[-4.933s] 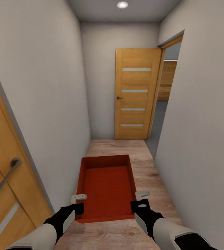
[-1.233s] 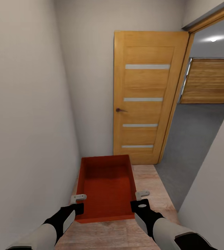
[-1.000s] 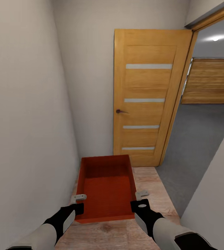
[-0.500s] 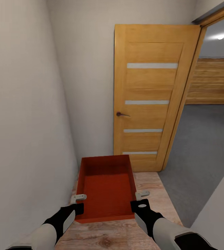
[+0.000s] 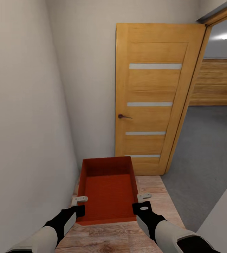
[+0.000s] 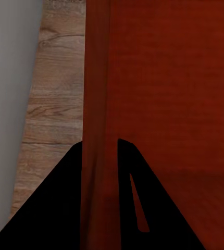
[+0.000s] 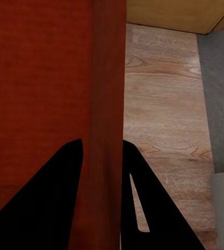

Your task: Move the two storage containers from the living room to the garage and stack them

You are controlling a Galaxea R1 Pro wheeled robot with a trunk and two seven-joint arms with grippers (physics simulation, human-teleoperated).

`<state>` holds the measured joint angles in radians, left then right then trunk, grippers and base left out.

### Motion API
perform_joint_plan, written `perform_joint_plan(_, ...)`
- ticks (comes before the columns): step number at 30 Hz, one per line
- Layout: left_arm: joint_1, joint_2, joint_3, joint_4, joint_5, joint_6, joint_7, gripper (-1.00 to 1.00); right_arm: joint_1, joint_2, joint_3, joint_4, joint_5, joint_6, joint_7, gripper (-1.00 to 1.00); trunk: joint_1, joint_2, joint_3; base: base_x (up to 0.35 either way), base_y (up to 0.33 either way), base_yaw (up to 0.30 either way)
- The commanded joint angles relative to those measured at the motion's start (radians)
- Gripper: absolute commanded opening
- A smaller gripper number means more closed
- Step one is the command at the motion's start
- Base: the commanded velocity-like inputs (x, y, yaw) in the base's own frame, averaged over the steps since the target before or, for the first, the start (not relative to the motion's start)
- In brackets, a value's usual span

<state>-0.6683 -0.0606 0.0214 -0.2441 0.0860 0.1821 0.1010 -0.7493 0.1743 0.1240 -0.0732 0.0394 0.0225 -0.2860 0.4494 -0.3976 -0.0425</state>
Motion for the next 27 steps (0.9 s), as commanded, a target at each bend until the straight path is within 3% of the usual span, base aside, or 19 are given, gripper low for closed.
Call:
perform_joint_plan(1,-0.001,0.049,0.005,-0.027,0.011,0.006,0.008,-1.00,-0.001,0.000,-0.017,0.004,-0.006,0.010,-0.012,-1.00,0.001,-0.002,-0.002,0.002,0.000,0.000)
perform_joint_plan(19,-0.001,0.047,0.002,-0.027,0.007,0.008,0.009,-1.00,-0.001,0.000,-0.017,0.004,-0.007,0.010,-0.012,-1.00,0.001,-0.002,-0.002,0.000,0.000,-0.005)
perform_joint_plan(27,-0.001,0.047,0.001,-0.027,0.006,0.008,0.009,-1.00,-0.001,0.000,-0.018,0.004,-0.007,0.013,-0.012,-1.00,0.001,-0.002,-0.002,0.000,0.000,-0.186)
